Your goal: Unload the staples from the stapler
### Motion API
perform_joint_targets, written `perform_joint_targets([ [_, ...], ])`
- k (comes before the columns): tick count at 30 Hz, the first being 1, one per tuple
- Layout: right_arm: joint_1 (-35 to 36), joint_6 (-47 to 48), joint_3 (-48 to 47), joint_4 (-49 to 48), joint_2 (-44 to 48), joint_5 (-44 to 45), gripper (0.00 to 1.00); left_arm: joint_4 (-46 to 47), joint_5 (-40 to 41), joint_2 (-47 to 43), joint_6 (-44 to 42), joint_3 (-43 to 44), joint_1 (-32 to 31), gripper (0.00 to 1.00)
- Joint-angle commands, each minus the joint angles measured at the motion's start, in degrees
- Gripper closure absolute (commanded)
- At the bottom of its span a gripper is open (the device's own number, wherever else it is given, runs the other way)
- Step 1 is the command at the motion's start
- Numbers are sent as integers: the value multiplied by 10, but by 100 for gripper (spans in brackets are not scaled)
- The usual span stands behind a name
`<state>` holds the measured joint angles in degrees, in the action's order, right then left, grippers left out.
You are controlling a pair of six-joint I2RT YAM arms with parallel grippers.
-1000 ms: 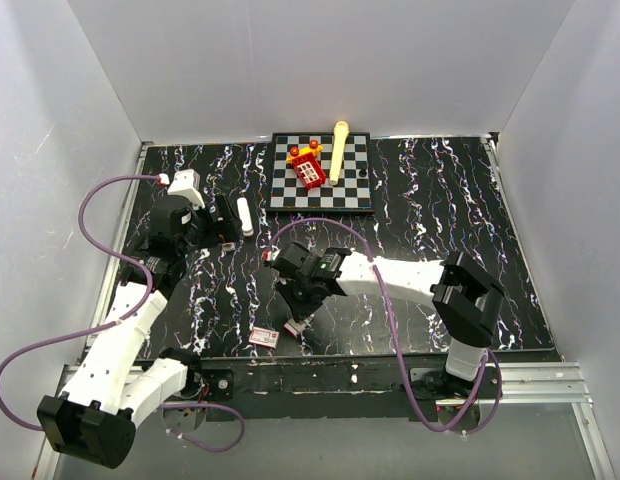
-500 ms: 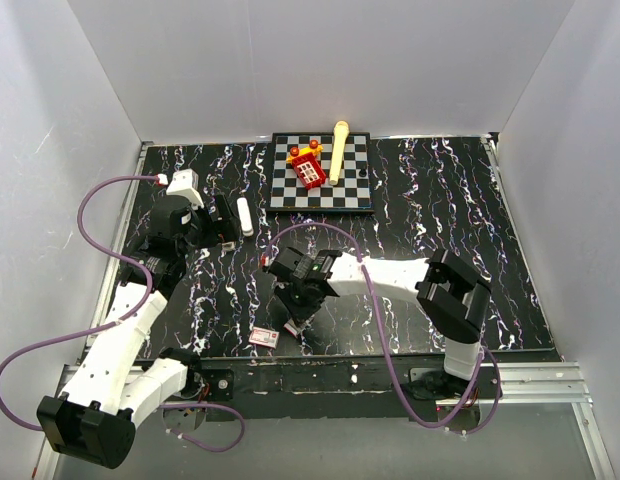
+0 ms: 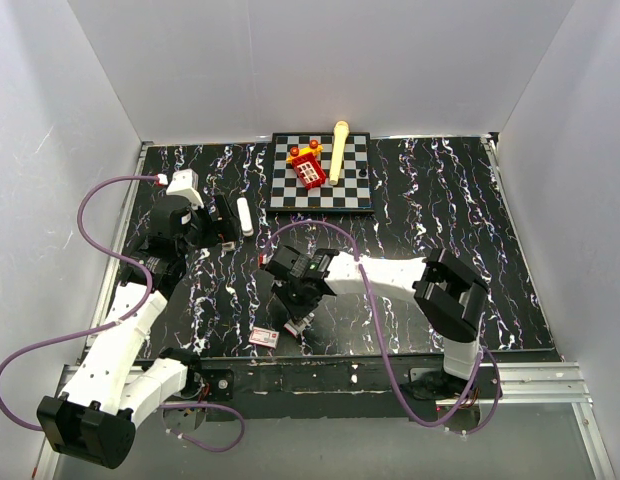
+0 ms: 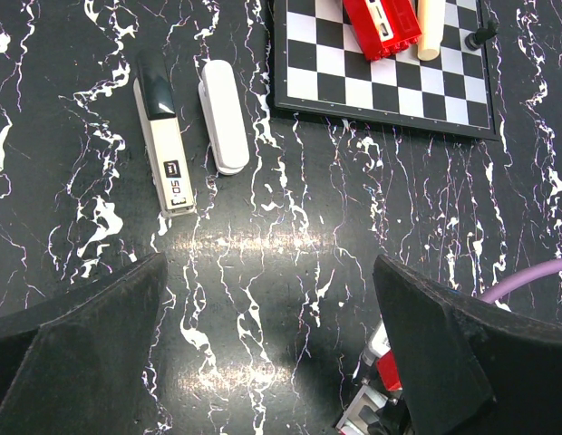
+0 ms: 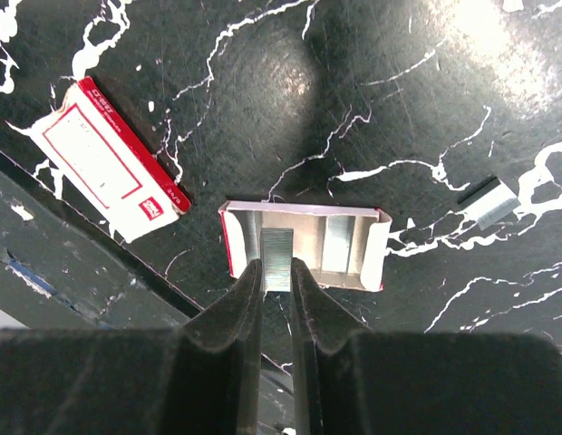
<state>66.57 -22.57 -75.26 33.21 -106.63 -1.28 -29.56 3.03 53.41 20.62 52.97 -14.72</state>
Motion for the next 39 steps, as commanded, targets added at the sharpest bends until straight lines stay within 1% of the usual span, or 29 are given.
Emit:
perform_joint_targets([
  [1, 4, -4, -30, 12, -15, 10, 91, -1, 10, -13, 1, -2, 1, 2],
  [23, 4, -13, -30, 14, -32, 9, 90, -1, 10, -16, 1, -2, 0, 2],
  [25, 4, -12, -32, 15, -33, 26, 89, 0, 9, -16, 1, -2, 1, 2],
  [28, 4, -13, -31, 16, -35, 27, 86, 0, 9, -16, 1, -1, 1, 2],
  [30, 4, -14, -33, 18, -36, 26, 81, 0, 9, -16, 2, -1, 2, 2],
  [36, 5, -13, -40, 22, -44, 23, 73, 0, 8, -14, 2, -1, 2, 2],
  [39, 7, -10, -43, 24, -45, 22, 68, -1, 6, -13, 2, -1, 2, 2],
])
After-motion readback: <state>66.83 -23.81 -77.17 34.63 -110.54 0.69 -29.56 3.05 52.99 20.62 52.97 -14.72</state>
